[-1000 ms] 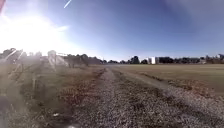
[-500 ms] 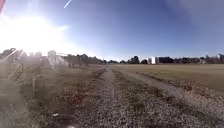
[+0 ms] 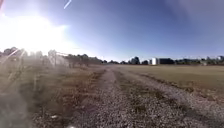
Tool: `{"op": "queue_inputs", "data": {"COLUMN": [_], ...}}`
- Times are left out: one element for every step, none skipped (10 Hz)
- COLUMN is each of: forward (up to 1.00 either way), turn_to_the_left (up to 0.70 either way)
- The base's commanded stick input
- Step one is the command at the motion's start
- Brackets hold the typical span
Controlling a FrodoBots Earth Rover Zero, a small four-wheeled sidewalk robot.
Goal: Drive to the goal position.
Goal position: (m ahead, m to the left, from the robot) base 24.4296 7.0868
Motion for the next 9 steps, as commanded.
{"op": "queue_inputs", "data": {"forward": [0.50, 0.50, 0.50, 0.50, 0.50, 0.50, 0.50, 0.50, 0.50], "turn_to_the_left": [0.00, 0.00, 0.00, 0.00, 0.00, 0.00, 0.00, 0.00, 0.00]}}
